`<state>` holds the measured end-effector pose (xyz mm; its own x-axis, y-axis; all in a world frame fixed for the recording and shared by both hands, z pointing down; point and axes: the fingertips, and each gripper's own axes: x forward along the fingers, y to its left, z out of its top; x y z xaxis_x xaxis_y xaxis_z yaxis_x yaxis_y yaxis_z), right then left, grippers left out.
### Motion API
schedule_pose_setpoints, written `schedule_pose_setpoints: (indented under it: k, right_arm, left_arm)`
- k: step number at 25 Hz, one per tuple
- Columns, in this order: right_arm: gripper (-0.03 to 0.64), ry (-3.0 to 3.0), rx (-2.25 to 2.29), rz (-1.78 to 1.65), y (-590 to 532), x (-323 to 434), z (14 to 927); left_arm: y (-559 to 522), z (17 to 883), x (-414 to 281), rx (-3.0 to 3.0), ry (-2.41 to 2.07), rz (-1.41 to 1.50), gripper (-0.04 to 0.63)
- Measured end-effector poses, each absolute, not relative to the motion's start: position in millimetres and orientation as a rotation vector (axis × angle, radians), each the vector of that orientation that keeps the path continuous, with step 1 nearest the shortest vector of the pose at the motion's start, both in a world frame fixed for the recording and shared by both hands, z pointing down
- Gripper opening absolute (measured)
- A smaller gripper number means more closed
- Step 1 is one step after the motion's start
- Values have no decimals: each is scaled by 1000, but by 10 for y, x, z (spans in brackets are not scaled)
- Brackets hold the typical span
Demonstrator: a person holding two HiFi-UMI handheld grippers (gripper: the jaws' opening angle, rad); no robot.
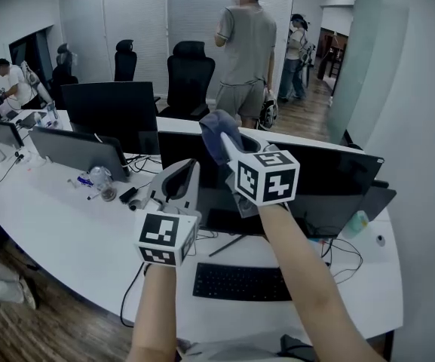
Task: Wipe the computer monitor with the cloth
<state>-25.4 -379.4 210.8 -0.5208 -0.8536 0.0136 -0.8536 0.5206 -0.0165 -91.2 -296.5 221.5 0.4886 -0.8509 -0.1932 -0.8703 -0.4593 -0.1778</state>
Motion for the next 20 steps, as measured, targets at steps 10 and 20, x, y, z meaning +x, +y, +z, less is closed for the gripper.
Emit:
schedule_pose_setpoints:
  k: [10, 20]
  right_arm:
    - [66, -2740, 1531, 38, -3743, 80, 2109]
    - [66, -2729, 1547, 38, -3686, 368, 2104]
  left_arm:
    - [-2926, 2211, -541, -2490, 1455, 100, 6]
    - [-2879, 2217, -250, -2493, 1446, 83, 6]
